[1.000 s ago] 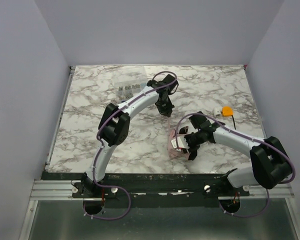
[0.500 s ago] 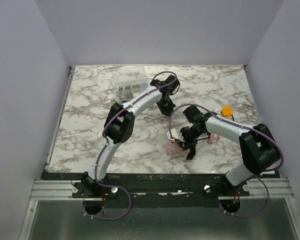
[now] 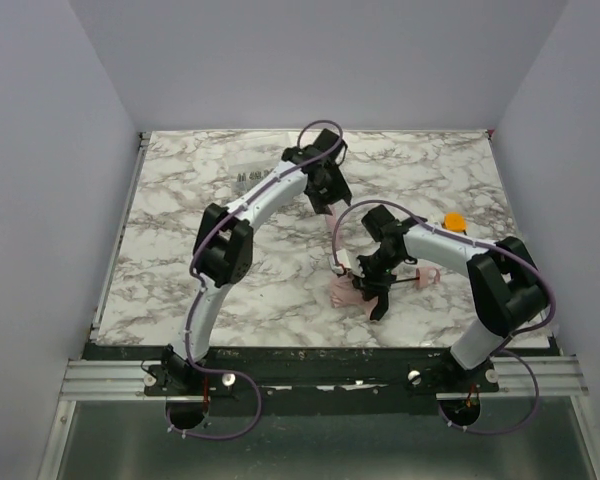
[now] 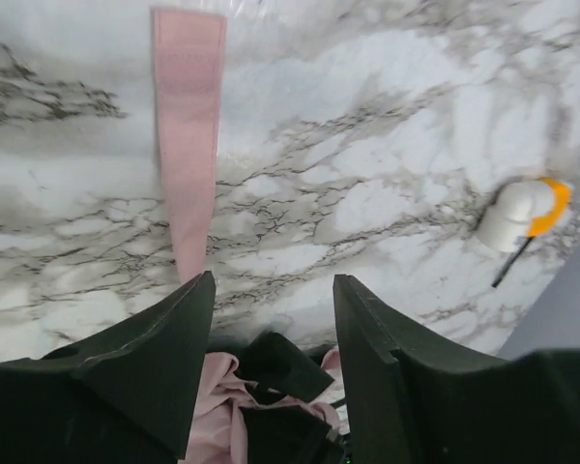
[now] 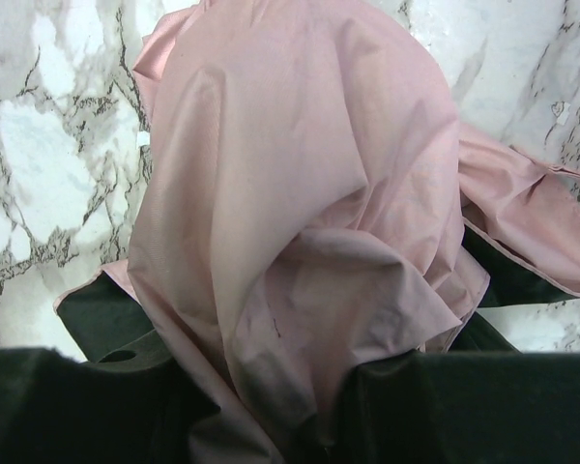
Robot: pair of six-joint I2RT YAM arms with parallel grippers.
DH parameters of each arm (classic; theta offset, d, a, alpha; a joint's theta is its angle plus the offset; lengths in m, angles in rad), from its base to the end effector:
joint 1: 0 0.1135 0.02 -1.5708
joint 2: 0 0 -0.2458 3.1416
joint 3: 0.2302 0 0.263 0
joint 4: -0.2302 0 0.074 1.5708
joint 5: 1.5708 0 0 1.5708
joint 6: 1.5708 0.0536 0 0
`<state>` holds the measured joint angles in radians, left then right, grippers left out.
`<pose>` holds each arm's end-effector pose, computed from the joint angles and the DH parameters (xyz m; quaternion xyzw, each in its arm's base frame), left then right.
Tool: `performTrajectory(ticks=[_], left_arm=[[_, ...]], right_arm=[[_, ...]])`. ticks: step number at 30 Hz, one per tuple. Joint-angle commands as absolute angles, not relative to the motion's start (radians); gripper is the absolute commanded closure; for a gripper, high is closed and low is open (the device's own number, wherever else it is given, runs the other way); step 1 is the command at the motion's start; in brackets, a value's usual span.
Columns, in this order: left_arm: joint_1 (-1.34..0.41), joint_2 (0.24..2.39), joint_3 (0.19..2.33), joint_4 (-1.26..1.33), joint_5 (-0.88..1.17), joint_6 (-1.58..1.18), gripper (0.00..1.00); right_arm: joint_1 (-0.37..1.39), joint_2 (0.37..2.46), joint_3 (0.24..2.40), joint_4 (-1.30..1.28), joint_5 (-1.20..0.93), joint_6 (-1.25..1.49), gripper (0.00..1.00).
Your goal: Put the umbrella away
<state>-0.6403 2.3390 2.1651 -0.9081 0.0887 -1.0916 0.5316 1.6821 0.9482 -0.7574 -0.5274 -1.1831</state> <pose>0.4087 -0.3104 0.1926 -0.2064 0.9472 -0.2120 0.1239 0.2339 0.1688 0.1109 -0.7362 0.6235 0.2345 0.1197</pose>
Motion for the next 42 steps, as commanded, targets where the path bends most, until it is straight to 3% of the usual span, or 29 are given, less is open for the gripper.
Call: performTrajectory(ticks=[1, 4, 5, 7, 8, 10, 11, 14, 18, 21, 23, 26, 30, 36, 42], left_arm=[[-0.562, 2.072, 2.060, -0.738, 0.063, -0.955, 0.42], [-0.532, 1.886, 1.891, -0.602, -0.025, -0.847, 0.41], [-0.527, 1.809, 1.812, -0.533, -0.057, -0.791, 0.36], [-0.525, 1.637, 1.626, -0.378, -0.122, -0.675, 0.18], [-0.521, 1.553, 1.499, -0.293, -0.130, -0.652, 0.02], [-0.480, 1.371, 1.207, -0.027, -0.052, -0.696, 0.02], [-0.432, 1.293, 1.078, 0.122, 0.105, -0.736, 0.01], [-0.413, 1.105, 0.796, 0.363, 0.265, -0.659, 0.10], [-0.673, 0.899, 0.552, 0.411, 0.145, -0.294, 0.10], [-0.848, 0.817, 0.298, 0.662, 0.138, -0.085, 0.10], [-0.947, 0.809, 0.212, 0.751, 0.105, 0.060, 0.05], [-1.068, 0.850, 0.207, 0.673, 0.025, 0.227, 0.05], [-1.190, 1.045, 0.259, 0.649, -0.104, 0.448, 0.02], [-1.219, 1.411, 0.378, 0.834, -0.169, 0.630, 0.01], [-1.218, 1.627, 0.472, 0.984, -0.248, 0.724, 0.01]], right_arm=[[0.548, 1.807, 0.858, -0.787, -0.429, -1.129, 0.87], [0.547, 1.830, 0.857, -0.780, -0.414, -1.120, 0.87], [0.547, 1.846, 0.867, -0.793, -0.413, -1.119, 0.87], [0.546, 1.871, 0.891, -0.821, -0.412, -1.116, 0.87], [0.546, 1.879, 0.900, -0.830, -0.411, -1.114, 0.87], [0.546, 1.903, 0.922, -0.857, -0.410, -1.116, 0.87], [0.546, 1.922, 0.939, -0.877, -0.412, -1.116, 0.87], [0.546, 1.972, 0.982, -0.926, -0.425, -1.111, 0.87], [0.545, 2.000, 1.010, -0.947, -0.427, -1.103, 0.87], [0.546, 2.017, 1.027, -0.960, -0.432, -1.098, 0.86], [0.546, 2.022, 1.029, -0.959, -0.435, -1.094, 0.86], [0.546, 2.019, 1.028, -0.954, -0.439, -1.091, 0.85], [0.546, 2.010, 1.019, -0.943, -0.440, -1.088, 0.84], [0.546, 1.990, 1.001, -0.927, -0.435, -1.086, 0.84], [0.546, 1.980, 0.991, -0.922, -0.433, -1.087, 0.83]])
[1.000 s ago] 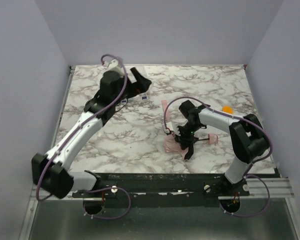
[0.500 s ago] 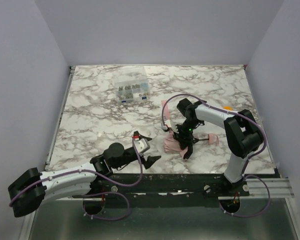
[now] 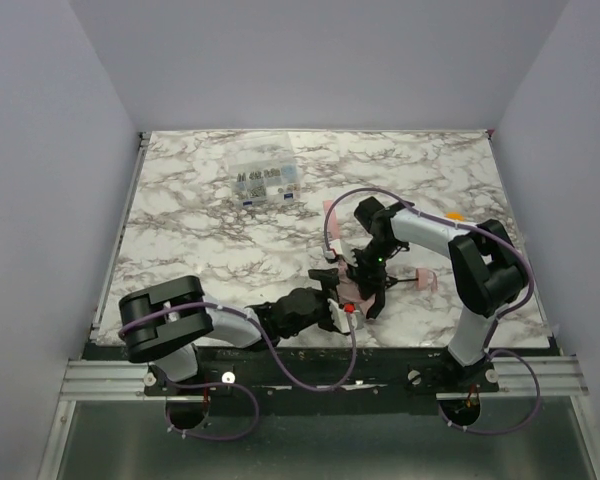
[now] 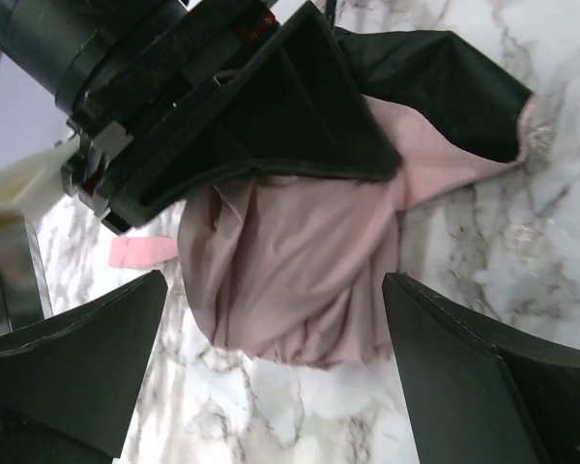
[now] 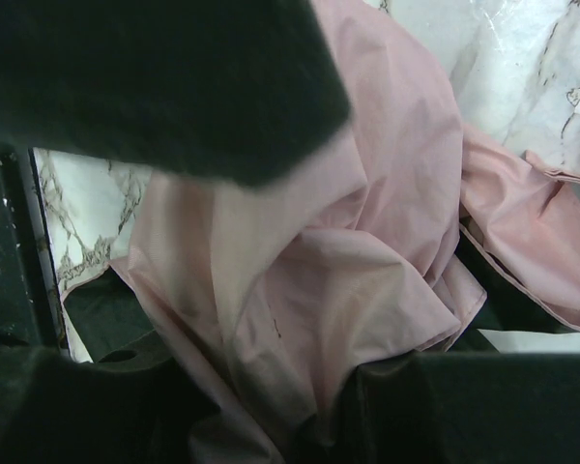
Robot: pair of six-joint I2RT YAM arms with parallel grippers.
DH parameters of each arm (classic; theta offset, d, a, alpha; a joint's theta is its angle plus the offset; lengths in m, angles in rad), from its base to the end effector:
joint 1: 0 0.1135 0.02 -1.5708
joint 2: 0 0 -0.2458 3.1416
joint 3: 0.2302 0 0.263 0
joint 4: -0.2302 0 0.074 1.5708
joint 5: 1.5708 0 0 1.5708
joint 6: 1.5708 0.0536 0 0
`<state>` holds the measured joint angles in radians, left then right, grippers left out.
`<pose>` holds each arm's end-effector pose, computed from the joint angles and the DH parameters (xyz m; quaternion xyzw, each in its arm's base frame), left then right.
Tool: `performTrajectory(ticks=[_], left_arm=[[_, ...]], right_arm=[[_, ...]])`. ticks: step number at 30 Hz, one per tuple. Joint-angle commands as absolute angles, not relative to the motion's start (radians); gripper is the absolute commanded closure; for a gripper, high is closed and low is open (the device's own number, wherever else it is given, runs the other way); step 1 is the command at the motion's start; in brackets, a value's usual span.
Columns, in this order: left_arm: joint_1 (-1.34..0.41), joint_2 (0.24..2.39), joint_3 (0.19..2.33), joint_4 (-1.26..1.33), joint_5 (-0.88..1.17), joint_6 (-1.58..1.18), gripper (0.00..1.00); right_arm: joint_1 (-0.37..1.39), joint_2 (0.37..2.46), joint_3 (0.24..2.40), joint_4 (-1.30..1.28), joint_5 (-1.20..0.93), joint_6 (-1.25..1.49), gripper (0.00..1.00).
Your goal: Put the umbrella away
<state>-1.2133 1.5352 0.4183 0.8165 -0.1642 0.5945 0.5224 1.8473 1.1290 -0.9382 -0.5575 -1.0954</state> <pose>0.1127 -0.2767 0.1178 0.6003 0.5345 -0.1172 0.5834 0.2538 0.1788 0.1076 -0.6868 0.6716 0.2753 0.0382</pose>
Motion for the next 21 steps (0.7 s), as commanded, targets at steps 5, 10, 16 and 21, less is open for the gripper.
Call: performTrajectory(ticks=[5, 10, 16, 21], left_arm=[[-1.218, 1.703, 0.513, 0.914, -0.198, 0.714, 0.05], [-1.218, 1.772, 0.557, 0.714, -0.122, 0.629, 0.33], [-1.219, 1.817, 0.529, 0.605, -0.059, 0.503, 0.96], [-1.220, 1.856, 0.495, 0.601, -0.002, 0.435, 1.00]], right_arm=[[0.546, 1.983, 0.995, -0.924, -0.446, -1.092, 0.83], [0.546, 1.976, 1.000, -0.930, -0.472, -1.098, 0.80], [0.532, 1.907, 0.997, -0.912, -0.516, -1.106, 0.68], [0.457, 1.792, 1.002, -0.900, -0.609, -1.143, 0.47]])
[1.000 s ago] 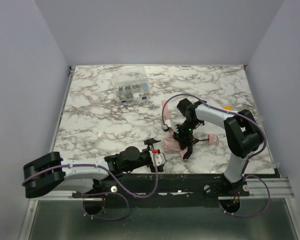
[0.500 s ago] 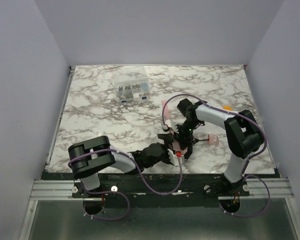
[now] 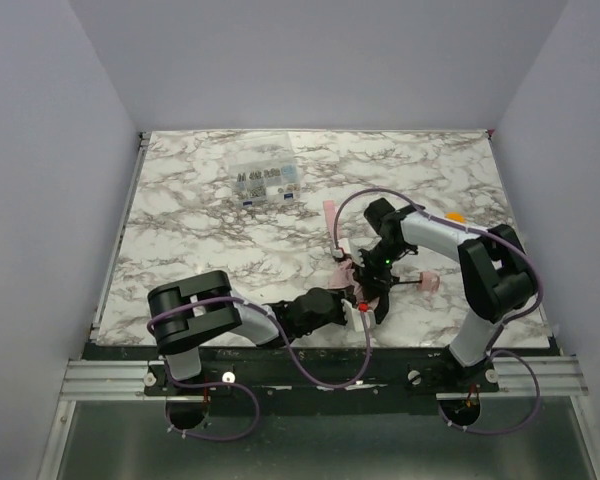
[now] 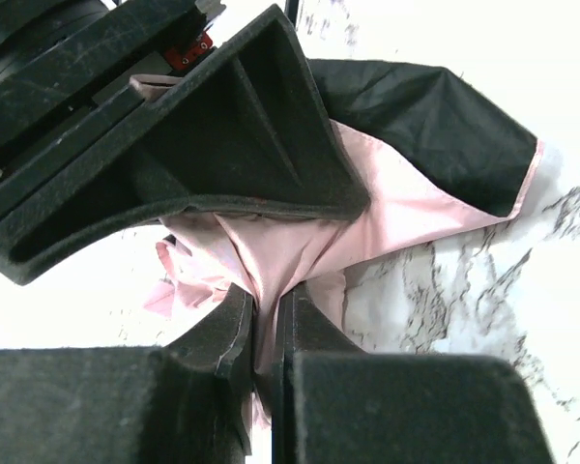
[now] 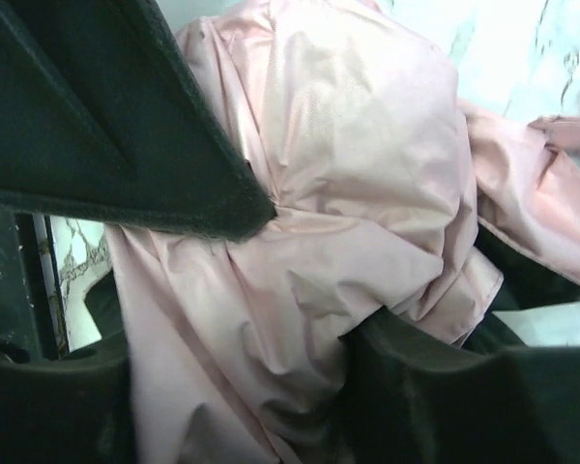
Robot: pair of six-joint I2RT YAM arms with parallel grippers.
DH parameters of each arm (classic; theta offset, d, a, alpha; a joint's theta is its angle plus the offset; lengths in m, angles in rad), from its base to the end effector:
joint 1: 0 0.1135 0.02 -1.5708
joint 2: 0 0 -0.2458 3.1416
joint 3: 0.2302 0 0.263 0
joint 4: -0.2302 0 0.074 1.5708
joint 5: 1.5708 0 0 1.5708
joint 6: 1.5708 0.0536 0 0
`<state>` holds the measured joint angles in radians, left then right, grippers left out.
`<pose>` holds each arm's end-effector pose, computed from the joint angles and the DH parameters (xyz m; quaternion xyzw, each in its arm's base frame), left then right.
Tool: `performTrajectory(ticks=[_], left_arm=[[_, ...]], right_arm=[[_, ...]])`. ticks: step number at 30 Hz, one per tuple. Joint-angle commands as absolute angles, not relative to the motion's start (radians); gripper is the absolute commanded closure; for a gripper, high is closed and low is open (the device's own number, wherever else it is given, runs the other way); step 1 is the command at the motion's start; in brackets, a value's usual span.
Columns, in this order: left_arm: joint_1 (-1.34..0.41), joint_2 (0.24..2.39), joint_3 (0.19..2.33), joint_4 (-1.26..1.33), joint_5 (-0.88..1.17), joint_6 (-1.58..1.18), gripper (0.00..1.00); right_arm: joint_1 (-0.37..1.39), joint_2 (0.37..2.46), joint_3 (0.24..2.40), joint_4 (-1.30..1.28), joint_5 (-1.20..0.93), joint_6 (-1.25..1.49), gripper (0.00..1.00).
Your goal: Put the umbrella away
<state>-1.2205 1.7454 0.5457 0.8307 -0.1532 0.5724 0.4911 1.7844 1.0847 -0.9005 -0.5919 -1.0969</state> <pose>0.1209 -0.3071 0.0929 0.6154 0.5473 -0.1197 0.5545 0.2532 0.1693 0.1163 -0.6791 0.6735 0.2825 0.0736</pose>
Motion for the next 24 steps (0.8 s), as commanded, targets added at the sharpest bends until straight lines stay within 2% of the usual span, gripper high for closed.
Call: performTrajectory(ticks=[1, 4, 7, 10, 16, 24], left_arm=[[-1.221, 1.865, 0.502, 0.589, 0.030, 0.423, 1.00], [-1.222, 1.905, 0.528, 0.553, 0.069, 0.409, 1.00], [-1.221, 1.936, 0.551, 0.523, 0.086, 0.404, 1.00], [-1.221, 1.966, 0.571, 0.488, 0.104, 0.401, 1.00], [-1.222, 1.982, 0.591, 0.445, 0.123, 0.400, 1.00], [-1.230, 2.012, 0.618, 0.399, 0.141, 0.403, 1.00]], right_arm=[[0.442, 1.766, 1.002, -0.894, -0.622, -1.152, 0.43], [0.398, 1.706, 1.005, -0.888, -0.658, -1.174, 0.35], [0.363, 1.665, 1.006, -0.876, -0.667, -1.188, 0.34], [0.338, 1.639, 0.987, -0.815, -0.652, -1.176, 0.28], [0.322, 1.684, 0.973, -0.726, -0.636, -1.116, 0.26], [0.228, 1.686, 1.068, -0.786, -0.689, -1.137, 0.23]])
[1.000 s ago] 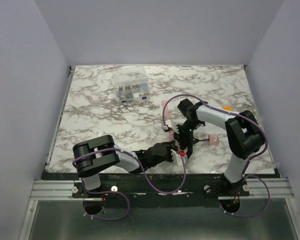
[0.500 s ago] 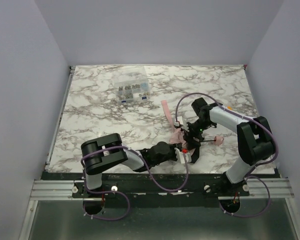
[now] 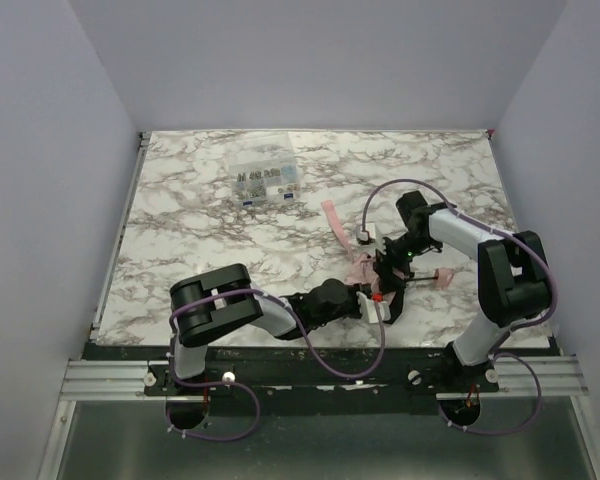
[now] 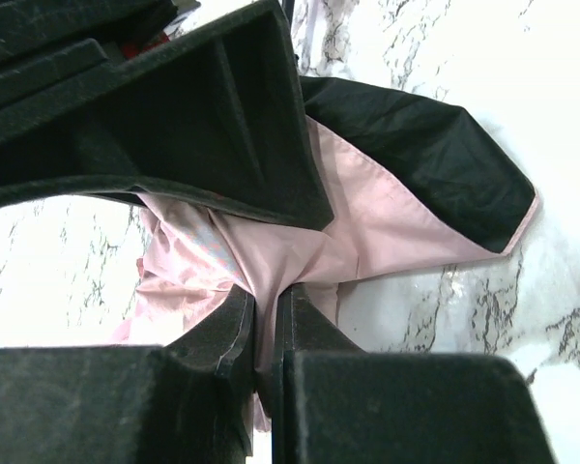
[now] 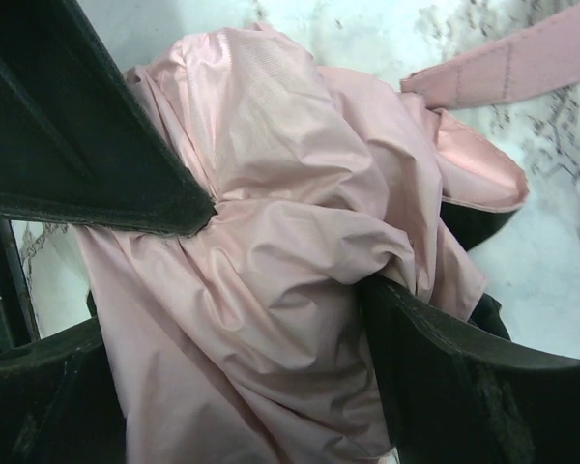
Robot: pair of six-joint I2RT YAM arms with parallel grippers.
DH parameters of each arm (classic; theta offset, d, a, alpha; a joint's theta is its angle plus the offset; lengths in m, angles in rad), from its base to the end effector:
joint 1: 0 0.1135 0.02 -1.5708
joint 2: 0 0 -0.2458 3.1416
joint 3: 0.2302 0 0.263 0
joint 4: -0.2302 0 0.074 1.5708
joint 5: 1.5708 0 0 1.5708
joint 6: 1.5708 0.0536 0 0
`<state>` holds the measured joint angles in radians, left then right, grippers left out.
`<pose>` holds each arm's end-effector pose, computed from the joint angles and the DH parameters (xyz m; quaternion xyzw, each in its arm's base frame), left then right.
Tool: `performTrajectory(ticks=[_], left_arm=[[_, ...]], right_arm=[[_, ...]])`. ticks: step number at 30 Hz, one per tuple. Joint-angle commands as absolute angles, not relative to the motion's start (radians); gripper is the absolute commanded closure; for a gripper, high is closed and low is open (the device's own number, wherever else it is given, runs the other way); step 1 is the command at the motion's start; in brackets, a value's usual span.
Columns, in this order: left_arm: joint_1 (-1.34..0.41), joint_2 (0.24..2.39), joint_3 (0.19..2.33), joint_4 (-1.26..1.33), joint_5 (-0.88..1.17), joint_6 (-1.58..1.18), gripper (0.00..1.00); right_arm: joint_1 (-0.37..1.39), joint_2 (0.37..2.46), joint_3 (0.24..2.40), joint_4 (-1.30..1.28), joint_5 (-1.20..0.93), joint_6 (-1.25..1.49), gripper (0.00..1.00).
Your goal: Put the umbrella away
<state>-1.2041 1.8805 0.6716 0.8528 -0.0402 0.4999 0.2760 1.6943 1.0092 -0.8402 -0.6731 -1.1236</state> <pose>0.1315 -0.3365 0.0849 0.6103 0.5492 -0.1813 0.5413 0.2717 0.1117 0.1261 -0.6135 0.7170 0.2921 0.1553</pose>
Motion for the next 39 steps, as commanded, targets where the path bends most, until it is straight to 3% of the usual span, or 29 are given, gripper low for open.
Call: performTrajectory(ticks=[1, 12, 14, 16, 18, 21, 23, 25, 31, 35, 39], left_arm=[[-1.230, 2.013, 0.618, 0.396, 0.143, 0.405, 1.00], [-1.230, 2.022, 0.637, 0.361, 0.168, 0.407, 1.00], [-1.229, 2.005, 0.634, 0.360, 0.165, 0.404, 1.00], [-1.220, 1.965, 0.617, 0.383, 0.153, 0.383, 1.00], [-1.206, 1.907, 0.593, 0.421, 0.134, 0.354, 0.87], [-1.202, 1.794, 0.571, 0.461, 0.081, 0.344, 0.51], [-1.203, 1.719, 0.571, 0.468, 0.051, 0.353, 0.17], [-1.201, 1.640, 0.569, 0.468, 0.036, 0.367, 0.02], [-1.180, 1.310, 0.392, 0.609, -0.036, 0.256, 0.01], [-1.066, 1.088, 0.240, 0.661, 0.029, -0.079, 0.02], [-0.885, 1.017, 0.215, 0.555, 0.112, -0.444, 0.02]], right_arm=[[0.222, 1.683, 1.074, -0.791, -0.689, -1.142, 0.22], [0.218, 1.621, 0.932, -0.743, -0.627, -1.253, 0.24], [0.219, 1.623, 0.894, -0.730, -0.601, -1.287, 0.36], [0.219, 1.650, 0.887, -0.753, -0.592, -1.317, 0.58], [0.223, 1.670, 0.883, -0.767, -0.582, -1.337, 0.66], [0.254, 1.674, 0.854, -0.756, -0.549, -1.349, 0.72], [0.299, 1.671, 0.834, -0.736, -0.512, -1.341, 0.75], [0.338, 1.669, 0.822, -0.727, -0.491, -1.332, 0.77], [0.403, 1.663, 0.808, -0.705, -0.481, -1.312, 0.79], [0.461, 1.633, 0.767, -0.655, -0.461, -1.319, 0.79], [0.498, 1.624, 0.760, -0.625, -0.452, -1.323, 0.79]])
